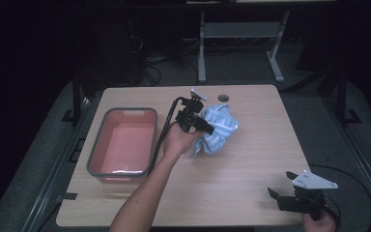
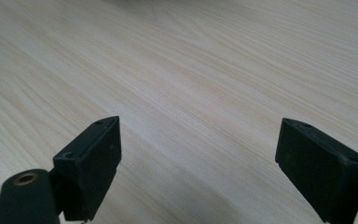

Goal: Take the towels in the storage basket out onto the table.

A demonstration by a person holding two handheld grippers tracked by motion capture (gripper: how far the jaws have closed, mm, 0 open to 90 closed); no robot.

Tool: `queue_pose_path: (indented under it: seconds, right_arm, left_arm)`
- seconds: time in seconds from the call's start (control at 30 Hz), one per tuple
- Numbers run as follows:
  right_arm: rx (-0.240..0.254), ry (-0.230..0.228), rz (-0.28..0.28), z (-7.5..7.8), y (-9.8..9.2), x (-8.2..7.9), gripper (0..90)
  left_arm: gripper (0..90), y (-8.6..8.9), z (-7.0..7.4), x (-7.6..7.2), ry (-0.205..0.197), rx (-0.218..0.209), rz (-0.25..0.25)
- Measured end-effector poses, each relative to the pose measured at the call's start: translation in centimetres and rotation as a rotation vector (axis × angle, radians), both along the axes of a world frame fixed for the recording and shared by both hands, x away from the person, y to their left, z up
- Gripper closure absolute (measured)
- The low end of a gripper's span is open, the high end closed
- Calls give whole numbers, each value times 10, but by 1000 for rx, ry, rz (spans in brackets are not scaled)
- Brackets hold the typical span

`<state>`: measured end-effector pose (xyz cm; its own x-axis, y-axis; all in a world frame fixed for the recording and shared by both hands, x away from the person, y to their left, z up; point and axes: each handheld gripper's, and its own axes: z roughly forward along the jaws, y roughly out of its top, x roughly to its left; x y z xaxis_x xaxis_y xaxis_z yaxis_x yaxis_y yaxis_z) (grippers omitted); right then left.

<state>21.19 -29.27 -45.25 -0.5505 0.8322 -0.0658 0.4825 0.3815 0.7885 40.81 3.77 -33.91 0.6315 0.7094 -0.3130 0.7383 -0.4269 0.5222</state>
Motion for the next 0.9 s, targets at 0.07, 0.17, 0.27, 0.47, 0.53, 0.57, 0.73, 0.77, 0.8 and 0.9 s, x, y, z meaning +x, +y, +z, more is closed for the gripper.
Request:
queue_pose_path:
  seconds: [0.07, 0.17, 0.27, 0.47, 0.53, 0.57, 0.73, 0.77, 0.8, 0.9]
  right_arm:
    - [2, 0, 1, 0, 0, 0, 137]
    - [2, -1, 1, 0, 0, 0, 137]
    - [-2, -1, 0, 0, 0, 0, 137]
    - [1, -2, -1, 0, 0, 0, 137]
    - [2, -3, 1, 0, 0, 1, 137]
    - [2, -3, 1, 0, 0, 1, 137]
    - [-2, 0, 5, 0, 0, 1, 137]
    - [0, 6, 3, 0, 0, 0, 137]
    - [-4, -2, 7, 0, 0, 1, 137]
    - [-3, -1, 8, 0, 0, 1, 137]
  left_arm:
    - [628, -2, -4, -1, -7, 3, 4]
    - [628, -3, -11, 0, -2, 0, 3]
    - [626, -3, -17, 0, 7, -6, 18]
    - [622, -7, -29, -1, 22, -34, 31]
    - [623, -8, -33, -2, 27, -28, 22]
    - [622, -9, -35, -2, 30, -27, 18]
    - [623, -11, -42, -2, 32, -34, 25]
    - [623, -12, -43, -2, 31, -35, 24]
    - [623, -13, -44, -3, 31, -36, 22]
    - [623, -15, -47, -2, 34, -38, 21]
